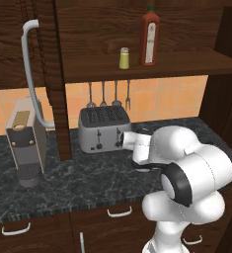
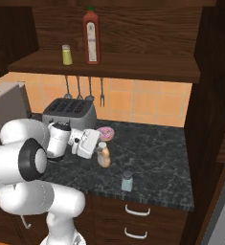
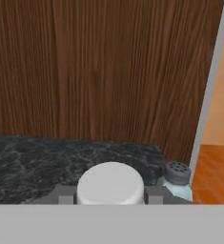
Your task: Put the shaker and condiment bottle from the counter next to their counterparts in the cabinet.
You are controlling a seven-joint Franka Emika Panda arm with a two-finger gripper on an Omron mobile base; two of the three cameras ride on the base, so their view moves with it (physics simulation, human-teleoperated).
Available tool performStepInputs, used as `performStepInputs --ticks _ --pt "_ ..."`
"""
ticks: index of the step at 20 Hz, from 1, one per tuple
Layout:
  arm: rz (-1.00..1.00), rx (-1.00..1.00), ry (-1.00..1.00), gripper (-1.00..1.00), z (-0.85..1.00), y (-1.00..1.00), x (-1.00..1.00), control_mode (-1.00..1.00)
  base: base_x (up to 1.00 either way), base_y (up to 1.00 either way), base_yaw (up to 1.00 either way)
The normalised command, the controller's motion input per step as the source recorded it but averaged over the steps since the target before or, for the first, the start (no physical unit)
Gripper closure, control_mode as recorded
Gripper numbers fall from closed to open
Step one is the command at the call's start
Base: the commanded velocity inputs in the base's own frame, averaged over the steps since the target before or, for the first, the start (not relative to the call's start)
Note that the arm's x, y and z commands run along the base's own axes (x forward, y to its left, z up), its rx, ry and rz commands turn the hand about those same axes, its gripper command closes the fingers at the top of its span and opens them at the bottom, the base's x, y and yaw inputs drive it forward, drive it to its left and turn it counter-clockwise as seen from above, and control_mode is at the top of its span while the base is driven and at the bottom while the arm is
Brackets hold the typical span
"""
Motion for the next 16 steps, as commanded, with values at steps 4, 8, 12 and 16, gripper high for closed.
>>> performStepInputs --ticks 4,8,12,16 --pt "0.41 0.0 -0.09 1.0 0.0 0.0 0.0 -1.0 0.0 0.0 0.0" --pt "0.34 -0.05 -0.18 1.0 0.31 0.0 0.0 -1.0 0.0 0.0 0.0" --pt "0.3 -0.1 -0.25 1.0 0.63 -0.01 0.0 -1.0 0.0 0.0 0.0" --pt "0.27 -0.1 -0.21 1.0 0.58 0.0 -0.02 -1.0 0.0 0.0 0.0"
